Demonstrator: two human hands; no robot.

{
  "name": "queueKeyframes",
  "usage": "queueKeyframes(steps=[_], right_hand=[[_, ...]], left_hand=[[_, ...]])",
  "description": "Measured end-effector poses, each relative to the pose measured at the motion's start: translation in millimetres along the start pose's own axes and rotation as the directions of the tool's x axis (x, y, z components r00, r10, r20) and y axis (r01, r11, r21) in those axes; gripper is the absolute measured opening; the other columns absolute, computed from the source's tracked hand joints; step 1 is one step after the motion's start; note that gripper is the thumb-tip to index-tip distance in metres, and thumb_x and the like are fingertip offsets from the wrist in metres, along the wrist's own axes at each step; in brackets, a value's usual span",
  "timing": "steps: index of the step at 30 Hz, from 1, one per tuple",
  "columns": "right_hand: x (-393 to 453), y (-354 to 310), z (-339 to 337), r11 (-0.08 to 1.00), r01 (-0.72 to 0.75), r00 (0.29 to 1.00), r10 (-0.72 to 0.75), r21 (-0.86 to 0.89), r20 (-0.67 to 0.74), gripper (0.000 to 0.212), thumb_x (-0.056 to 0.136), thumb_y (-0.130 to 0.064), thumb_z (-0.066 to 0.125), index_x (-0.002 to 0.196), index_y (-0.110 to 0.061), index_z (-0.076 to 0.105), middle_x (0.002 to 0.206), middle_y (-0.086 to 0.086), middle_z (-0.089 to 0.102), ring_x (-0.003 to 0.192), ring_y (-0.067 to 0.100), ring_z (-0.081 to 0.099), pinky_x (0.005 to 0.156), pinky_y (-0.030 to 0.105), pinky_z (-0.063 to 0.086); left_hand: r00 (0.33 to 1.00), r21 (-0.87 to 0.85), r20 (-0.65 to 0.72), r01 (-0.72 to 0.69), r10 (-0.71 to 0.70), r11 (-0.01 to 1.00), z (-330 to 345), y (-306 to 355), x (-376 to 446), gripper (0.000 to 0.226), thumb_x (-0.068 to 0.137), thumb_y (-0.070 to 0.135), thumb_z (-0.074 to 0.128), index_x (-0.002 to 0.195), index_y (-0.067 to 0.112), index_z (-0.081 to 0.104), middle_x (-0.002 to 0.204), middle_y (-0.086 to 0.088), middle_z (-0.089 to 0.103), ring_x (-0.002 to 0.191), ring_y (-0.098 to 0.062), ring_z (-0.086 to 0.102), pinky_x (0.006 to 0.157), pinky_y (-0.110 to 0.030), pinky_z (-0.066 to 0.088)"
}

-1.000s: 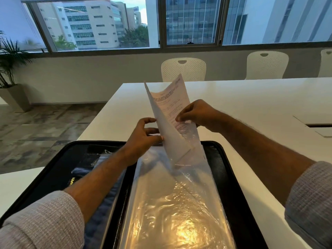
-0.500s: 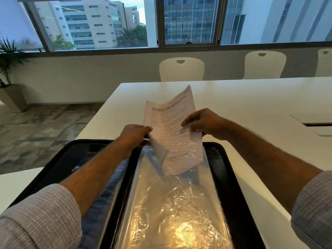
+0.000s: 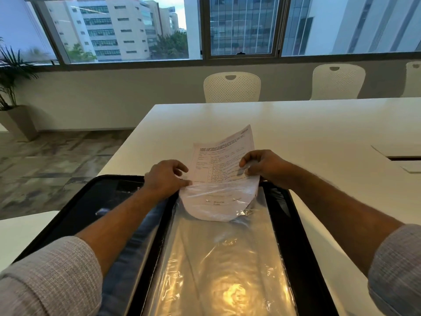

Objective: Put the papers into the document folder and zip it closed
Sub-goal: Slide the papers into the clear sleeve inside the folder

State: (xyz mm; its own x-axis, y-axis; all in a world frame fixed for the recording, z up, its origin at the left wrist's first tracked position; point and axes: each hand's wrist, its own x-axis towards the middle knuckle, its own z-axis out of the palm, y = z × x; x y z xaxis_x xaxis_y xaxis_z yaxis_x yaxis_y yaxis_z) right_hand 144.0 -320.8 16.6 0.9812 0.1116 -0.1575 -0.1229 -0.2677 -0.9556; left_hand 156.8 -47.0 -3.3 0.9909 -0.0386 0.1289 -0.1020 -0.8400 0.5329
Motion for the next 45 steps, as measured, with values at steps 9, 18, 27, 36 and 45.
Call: queueKeyframes(steps=[9,18,27,36,45], right_hand=[[7,15,-5,0.997,-0.034,0.999,0.033,0.065,0.02,0.02,0.077,0.016,0.063,0.08,-0.004,0.061,0.121,0.009,0.054,0.099,0.03,0.061,0.061,0.028,0.058],[10,19,-3,0.987,-0.116,0.993,0.119,0.112,-0.025,0.041,0.076,0.016,0.065,0.106,-0.012,0.059,0.112,0.005,0.053,0.09,0.028,0.064,0.057,0.03,0.059],[9,21,2,0.985,-0.12,0.983,0.136,0.128,-0.125,0.076,0.072,0.016,0.069,0.134,-0.009,0.034,0.127,0.018,0.055,0.105,0.035,0.061,0.063,0.035,0.059],[1,20,-5,0.99,-0.131,0.991,0.132,0.048,-0.025,0.048,0.07,0.011,0.072,0.113,-0.006,0.059,0.109,0.012,0.07,0.093,0.029,0.069,0.071,0.039,0.061],[-13,6,-17,0.951,-0.291,0.945,0.268,0.107,0.187,0.042,0.084,-0.018,0.069,0.12,0.0,0.056,0.116,0.021,0.067,0.106,0.037,0.064,0.092,0.047,0.053]], left_hand=[[0.747,-0.229,0.636,-0.058,0.195,0.972,-29,-4,-7,0.011,0.083,0.033,0.074,0.089,0.026,0.077,0.099,0.014,0.074,0.098,-0.005,0.067,0.094,-0.031,0.052],[0.864,0.222,0.409,-0.407,0.294,0.886,12,14,-12,0.031,0.081,0.055,0.064,0.11,0.044,0.058,0.102,0.022,0.05,0.103,-0.009,0.042,0.093,-0.041,0.027],[0.795,0.057,0.439,-0.491,0.419,0.87,37,37,-18,0.024,0.078,0.06,0.064,0.091,0.041,0.06,0.1,0.022,0.053,0.105,-0.01,0.039,0.087,-0.039,0.023],[0.877,-0.14,0.277,-0.368,0.393,0.919,46,46,-25,0.018,0.075,0.043,0.078,0.078,0.036,0.062,0.081,0.019,0.063,0.078,-0.003,0.059,0.076,-0.02,0.041],[0.871,-0.368,0.256,-0.314,0.42,0.875,44,63,-24,0.01,0.086,0.025,0.072,0.077,0.028,0.067,0.074,0.012,0.067,0.067,0.003,0.06,0.06,-0.01,0.043]])
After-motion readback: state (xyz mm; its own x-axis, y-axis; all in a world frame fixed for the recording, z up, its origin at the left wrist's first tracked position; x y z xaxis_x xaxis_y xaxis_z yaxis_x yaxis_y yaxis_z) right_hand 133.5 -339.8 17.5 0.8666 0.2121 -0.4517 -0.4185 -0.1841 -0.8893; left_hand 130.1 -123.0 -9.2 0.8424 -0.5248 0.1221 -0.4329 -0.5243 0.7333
